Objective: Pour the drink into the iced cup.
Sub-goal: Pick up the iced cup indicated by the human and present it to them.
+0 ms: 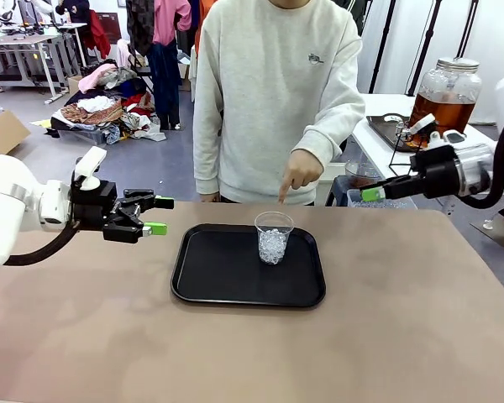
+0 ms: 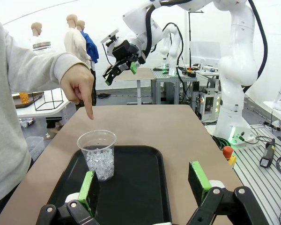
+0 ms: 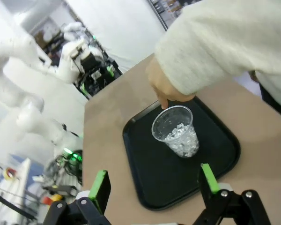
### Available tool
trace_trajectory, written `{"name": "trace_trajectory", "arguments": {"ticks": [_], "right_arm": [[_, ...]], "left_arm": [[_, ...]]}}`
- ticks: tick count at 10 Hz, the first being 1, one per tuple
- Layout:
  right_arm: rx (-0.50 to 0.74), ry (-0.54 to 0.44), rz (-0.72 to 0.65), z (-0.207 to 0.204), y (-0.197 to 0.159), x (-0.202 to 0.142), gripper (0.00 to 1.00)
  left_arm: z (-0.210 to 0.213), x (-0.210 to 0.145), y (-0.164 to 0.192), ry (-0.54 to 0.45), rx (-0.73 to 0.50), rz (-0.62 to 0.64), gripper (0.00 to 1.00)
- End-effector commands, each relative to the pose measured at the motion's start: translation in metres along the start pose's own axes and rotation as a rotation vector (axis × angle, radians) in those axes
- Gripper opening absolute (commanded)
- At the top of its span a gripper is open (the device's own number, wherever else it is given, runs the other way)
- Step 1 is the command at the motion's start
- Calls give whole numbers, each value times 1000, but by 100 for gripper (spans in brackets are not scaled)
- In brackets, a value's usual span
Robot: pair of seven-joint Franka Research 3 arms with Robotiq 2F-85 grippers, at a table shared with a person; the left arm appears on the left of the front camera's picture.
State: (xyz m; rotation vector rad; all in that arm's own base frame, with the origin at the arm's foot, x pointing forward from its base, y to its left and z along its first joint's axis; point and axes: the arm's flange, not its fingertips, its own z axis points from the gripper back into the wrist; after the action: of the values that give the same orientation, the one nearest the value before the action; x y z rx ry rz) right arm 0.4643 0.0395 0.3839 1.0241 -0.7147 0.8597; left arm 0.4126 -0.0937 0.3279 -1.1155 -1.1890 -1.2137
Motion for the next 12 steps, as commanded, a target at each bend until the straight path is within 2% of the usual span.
{"name": "trace_trajectory", "arguments": {"ticks": [1,5,12], "right_arm": [[-29,-7,164,-27,-18,-14,100],[-76,-12,343,-66,-38,-34,100],[-49,14,309,-61,-34,-38,100]], "left_arm": [[0,2,-2,-4,3,-10,100],[0,2,-2,-4,3,-10,100],[0,2,-2,-4,3,-10,100]]}}
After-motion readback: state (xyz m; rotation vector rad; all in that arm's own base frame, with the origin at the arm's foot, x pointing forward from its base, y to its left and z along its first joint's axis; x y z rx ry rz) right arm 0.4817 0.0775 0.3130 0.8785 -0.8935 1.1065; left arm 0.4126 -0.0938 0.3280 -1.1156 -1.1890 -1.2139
